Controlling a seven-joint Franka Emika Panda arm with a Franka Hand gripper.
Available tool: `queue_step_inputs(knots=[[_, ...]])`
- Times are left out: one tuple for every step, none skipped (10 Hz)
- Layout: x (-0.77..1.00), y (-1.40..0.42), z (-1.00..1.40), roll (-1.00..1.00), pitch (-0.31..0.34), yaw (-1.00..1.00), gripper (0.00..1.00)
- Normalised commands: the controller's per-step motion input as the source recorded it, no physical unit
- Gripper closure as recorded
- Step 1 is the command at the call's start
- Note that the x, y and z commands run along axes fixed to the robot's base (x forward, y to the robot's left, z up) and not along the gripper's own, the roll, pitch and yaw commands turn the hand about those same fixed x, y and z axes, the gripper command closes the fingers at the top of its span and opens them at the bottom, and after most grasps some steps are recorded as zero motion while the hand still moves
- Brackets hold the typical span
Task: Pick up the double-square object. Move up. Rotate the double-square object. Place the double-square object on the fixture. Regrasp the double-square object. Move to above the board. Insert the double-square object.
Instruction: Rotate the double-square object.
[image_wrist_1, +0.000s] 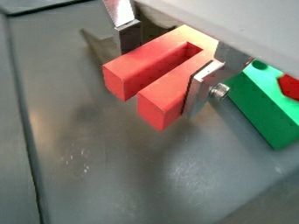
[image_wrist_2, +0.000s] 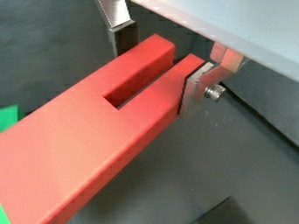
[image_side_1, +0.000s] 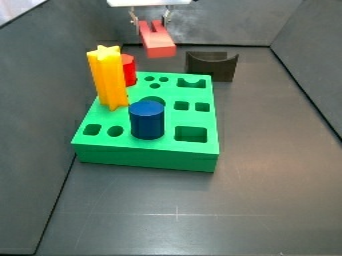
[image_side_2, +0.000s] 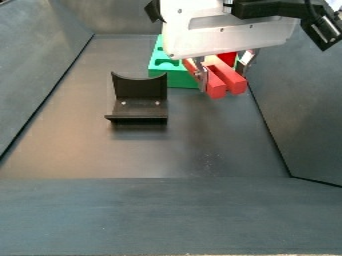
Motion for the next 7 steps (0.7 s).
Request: queue_step_inputs(knots=[[0.01,0.02,-0.02,-0.06,-0.034,-1.00,1.00],[0.01,0.02,-0.02,-0.06,-0.034,-0.78,1.00],[0.01,0.02,-0.02,-0.06,-0.034,-0.54,1.00],[0.01,0.02,-0.02,-0.06,-0.034,-0.36,1.00],[0.01,0.02,-0.02,-0.06,-0.034,-0.24,1.00],[0.00,0.00,-1.00,0.00,0.000,0.00,1.00],[0.01,0.00,-1.00,0.00,-0.015,0.03,1.00]])
